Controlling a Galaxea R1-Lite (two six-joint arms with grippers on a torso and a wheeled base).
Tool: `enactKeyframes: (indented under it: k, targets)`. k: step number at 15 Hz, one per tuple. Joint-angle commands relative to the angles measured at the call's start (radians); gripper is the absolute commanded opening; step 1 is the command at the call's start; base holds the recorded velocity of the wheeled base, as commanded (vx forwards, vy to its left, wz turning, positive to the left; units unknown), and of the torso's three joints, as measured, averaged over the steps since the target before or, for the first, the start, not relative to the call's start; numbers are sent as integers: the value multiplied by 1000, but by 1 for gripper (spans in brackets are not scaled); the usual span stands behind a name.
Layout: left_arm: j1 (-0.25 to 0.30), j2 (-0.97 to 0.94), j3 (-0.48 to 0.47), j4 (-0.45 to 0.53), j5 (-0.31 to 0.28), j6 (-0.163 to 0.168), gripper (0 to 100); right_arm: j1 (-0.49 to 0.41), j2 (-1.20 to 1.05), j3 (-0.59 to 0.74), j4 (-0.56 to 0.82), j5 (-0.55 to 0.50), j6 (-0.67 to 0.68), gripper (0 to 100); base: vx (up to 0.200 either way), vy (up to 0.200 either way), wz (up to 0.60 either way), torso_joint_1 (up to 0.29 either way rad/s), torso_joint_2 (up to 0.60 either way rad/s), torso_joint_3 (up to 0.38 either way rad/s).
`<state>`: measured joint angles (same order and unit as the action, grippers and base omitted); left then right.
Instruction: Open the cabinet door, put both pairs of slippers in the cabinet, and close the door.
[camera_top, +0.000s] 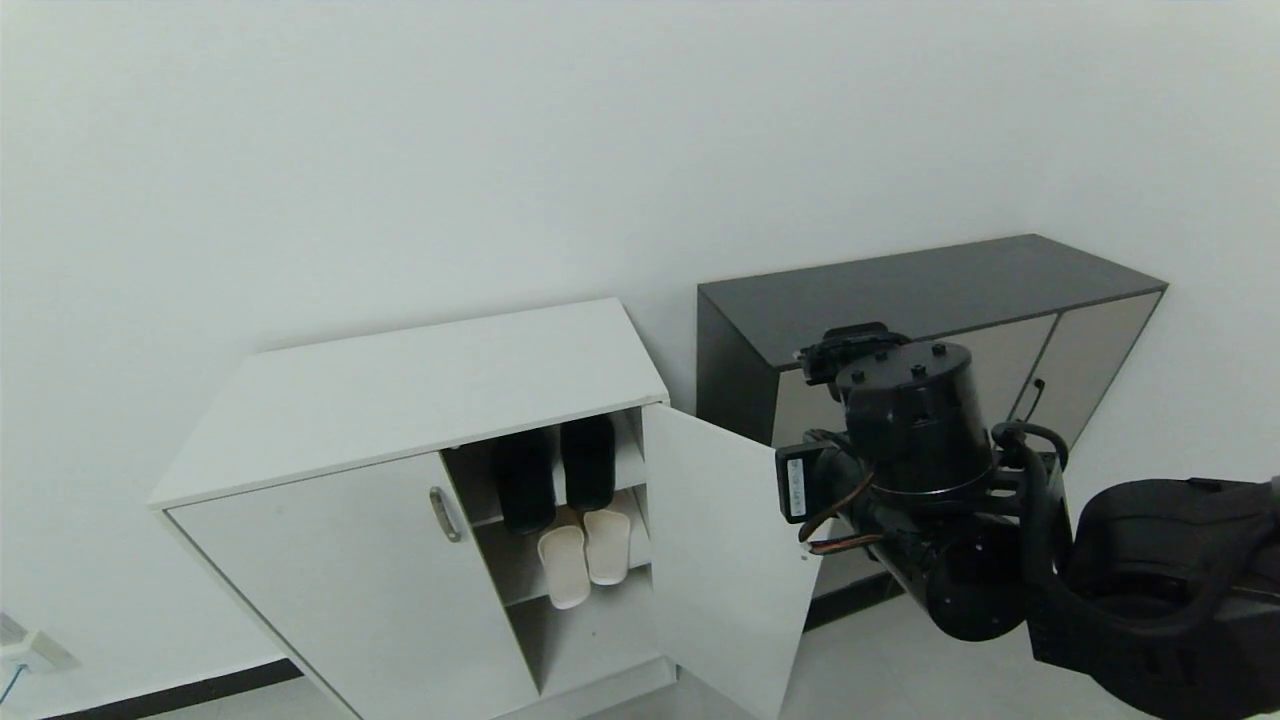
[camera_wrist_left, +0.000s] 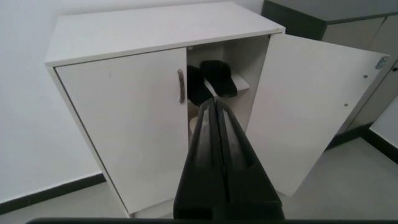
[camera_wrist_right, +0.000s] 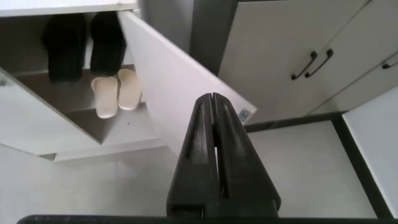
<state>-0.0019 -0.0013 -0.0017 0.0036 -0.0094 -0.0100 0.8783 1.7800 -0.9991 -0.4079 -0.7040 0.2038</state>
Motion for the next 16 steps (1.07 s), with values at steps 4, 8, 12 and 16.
enactKeyframes:
  k: [4, 8, 12, 16]
  targets:
    - [2, 1, 0, -1, 0, -1, 0, -15, 18, -1, -25, 0, 0, 0, 0, 0, 0, 0, 0, 0]
    - [0, 1, 0, -1, 2, -2, 0, -82, 55, -29, -34, 38, -9, 0, 0, 0, 0, 0, 0, 0]
    - [0, 1, 0, -1, 5, -1, 0, -211, 156, -107, -37, 113, -1, 0, 0, 0, 0, 0, 0, 0]
    - [0, 1, 0, -1, 5, -2, 0, -314, 271, -187, -108, 196, 0, 0, 0, 0, 0, 0, 0, 0]
